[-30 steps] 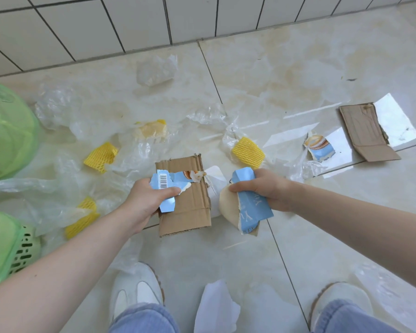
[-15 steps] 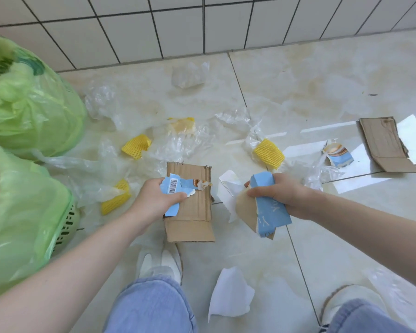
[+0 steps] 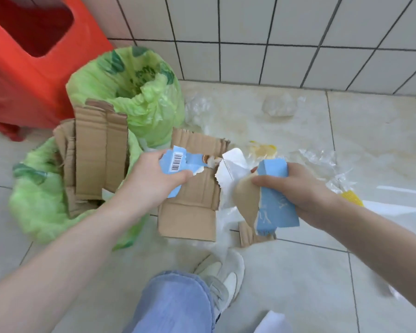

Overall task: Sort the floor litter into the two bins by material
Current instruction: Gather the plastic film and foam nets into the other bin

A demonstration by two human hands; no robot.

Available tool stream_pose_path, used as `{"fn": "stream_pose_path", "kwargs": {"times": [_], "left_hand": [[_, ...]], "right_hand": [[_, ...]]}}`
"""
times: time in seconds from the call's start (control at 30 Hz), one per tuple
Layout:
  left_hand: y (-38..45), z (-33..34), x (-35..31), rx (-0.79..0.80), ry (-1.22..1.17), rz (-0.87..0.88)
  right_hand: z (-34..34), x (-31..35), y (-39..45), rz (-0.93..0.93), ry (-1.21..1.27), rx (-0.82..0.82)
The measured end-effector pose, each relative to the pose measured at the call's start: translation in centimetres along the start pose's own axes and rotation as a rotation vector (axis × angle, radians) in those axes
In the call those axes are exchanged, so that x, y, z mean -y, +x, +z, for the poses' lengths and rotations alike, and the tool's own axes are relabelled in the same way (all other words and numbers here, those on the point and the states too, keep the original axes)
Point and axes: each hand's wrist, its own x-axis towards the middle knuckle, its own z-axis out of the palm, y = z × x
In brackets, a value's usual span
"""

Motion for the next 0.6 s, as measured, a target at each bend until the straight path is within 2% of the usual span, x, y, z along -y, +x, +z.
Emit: {"fn": "stream_pose_path", "kwargs": {"times": [0.07, 0.2, 0.43, 0.6], "left_hand": [[-0.4, -2.1, -0.6, -0.067, -0.060, 0.003], [-1.2, -6.4, -0.4, -0.229, -0.100, 0.042], [-1.1, -12.2, 2.3, -0.532, -0.174, 0.042], [-0.8, -13.9, 4.0, -0.674, -0.170, 0.113]], "right_hand": [[2.3, 1.8, 0.0, -0.052, -0.037, -0.009], [6.6, 5.4, -0.3, -0.134, 0.055, 0.047], [14.4, 10.0, 0.2, -0.129, 0.196, 0.165], [20.6, 10.9, 1.2, -0.154, 0.188, 0.169]]}}
